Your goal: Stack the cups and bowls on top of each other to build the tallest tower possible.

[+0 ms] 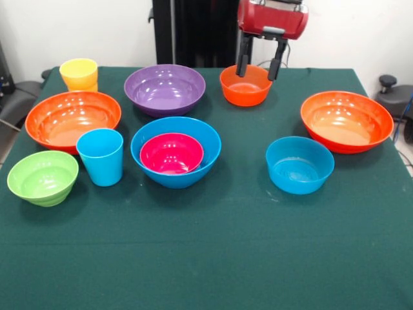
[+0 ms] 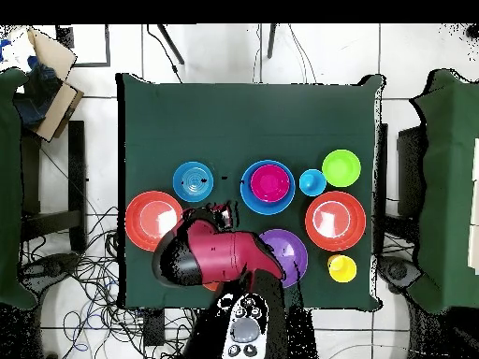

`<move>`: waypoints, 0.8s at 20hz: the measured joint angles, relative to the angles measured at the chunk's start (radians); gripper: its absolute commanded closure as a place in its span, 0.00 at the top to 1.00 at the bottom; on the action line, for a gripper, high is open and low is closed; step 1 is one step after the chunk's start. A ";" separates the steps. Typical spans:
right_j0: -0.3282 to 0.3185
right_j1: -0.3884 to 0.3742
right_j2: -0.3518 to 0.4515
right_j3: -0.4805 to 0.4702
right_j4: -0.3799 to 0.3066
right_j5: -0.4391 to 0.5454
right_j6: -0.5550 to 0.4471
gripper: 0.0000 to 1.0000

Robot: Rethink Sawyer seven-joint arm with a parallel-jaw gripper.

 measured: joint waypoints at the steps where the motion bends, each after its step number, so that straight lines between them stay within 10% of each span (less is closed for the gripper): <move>1: 0.012 0.008 -0.017 -0.008 0.006 0.000 0.001 1.00; 16: 0.198 0.109 -0.197 -0.112 0.080 0.066 0.036 1.00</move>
